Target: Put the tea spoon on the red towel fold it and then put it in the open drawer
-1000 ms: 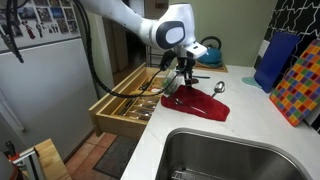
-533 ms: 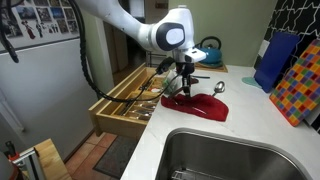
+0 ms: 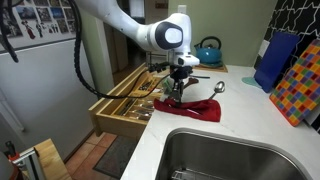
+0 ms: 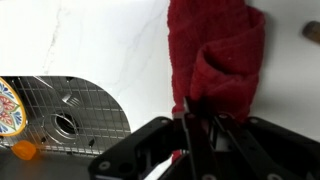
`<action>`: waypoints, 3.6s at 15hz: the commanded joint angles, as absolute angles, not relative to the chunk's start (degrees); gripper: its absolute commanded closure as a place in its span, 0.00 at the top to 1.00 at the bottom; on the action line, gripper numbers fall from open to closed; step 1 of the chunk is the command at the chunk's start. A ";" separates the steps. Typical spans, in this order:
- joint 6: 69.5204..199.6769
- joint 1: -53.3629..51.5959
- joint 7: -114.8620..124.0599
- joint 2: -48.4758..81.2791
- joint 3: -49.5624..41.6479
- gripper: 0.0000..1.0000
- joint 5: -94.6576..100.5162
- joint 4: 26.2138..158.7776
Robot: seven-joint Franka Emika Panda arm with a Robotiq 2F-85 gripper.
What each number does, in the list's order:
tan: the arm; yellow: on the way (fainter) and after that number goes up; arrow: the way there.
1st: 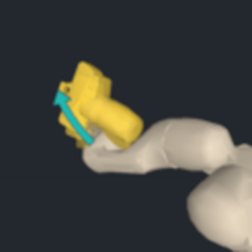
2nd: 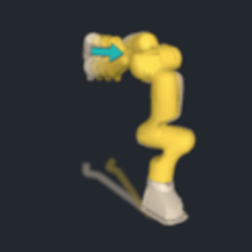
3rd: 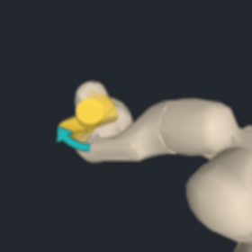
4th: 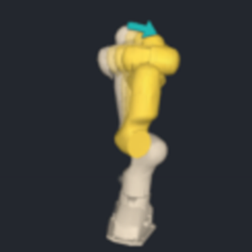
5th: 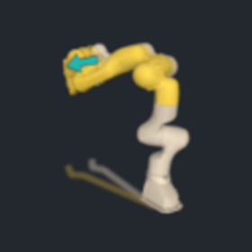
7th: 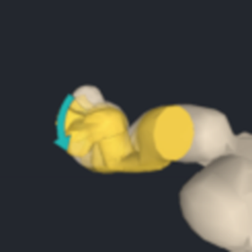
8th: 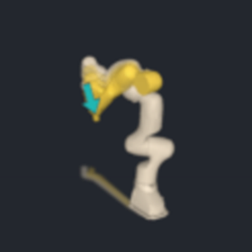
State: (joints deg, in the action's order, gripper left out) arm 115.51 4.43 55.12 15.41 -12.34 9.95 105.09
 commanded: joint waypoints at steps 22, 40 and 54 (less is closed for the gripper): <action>104.12 5.57 56.43 14.97 -13.21 1.00 20.29 102.31; 117.47 7.77 49.47 25.02 -9.97 1.00 -5.60 90.87; 114.70 6.42 53.04 34.24 -9.96 0.35 -6.93 80.12</action>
